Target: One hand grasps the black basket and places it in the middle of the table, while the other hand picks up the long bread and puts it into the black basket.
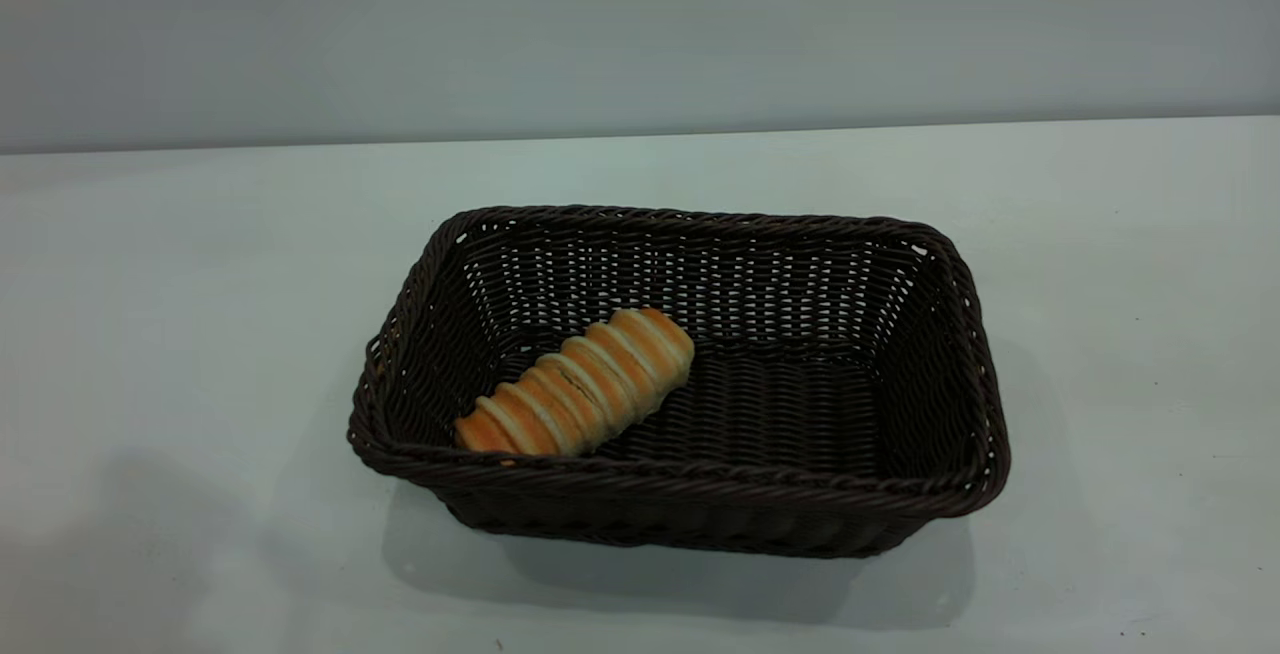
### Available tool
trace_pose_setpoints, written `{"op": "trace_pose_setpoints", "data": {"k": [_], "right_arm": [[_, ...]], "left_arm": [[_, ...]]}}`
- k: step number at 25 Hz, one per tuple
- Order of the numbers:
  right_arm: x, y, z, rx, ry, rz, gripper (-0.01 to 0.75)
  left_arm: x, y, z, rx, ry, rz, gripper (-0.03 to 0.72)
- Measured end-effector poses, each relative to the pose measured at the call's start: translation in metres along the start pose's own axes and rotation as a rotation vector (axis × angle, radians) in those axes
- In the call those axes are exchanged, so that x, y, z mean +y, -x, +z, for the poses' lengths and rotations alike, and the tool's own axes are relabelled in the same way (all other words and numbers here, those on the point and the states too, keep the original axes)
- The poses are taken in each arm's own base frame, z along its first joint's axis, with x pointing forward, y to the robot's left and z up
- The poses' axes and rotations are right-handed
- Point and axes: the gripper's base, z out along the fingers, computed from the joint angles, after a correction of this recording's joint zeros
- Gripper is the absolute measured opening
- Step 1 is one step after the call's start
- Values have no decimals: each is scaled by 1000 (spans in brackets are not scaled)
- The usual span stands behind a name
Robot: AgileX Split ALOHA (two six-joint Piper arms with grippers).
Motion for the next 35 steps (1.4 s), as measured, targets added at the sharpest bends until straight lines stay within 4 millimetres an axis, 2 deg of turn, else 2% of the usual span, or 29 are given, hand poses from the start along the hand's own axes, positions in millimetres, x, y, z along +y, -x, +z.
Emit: {"op": "trace_pose_setpoints", "data": {"k": [6, 9, 13, 18, 23, 30, 35], "right_arm": [[8, -59, -38, -236, -20, -41, 562], [10, -81, -48, -329, -30, -53, 562], [11, -98, -49, -382, -36, -58, 562], [12, -115, -36, -384, -36, -58, 562], [12, -128, -20, -395, -38, -62, 562], [10, -133, 0, -451, -46, -60, 562], [9, -139, 4, -439, -57, -64, 562]], "left_arm": [[-19, -85, 3, 54, -10, -53, 468], [-27, -124, 5, 51, -9, -96, 468], [-37, -166, 4, -6, 1, -170, 468], [-46, -209, 1, -128, 14, -223, 468], [-51, -234, -7, -260, 27, -233, 468], [-54, -247, -14, -346, 38, -243, 468], [-54, -251, 2, -299, 39, -252, 468]]}}
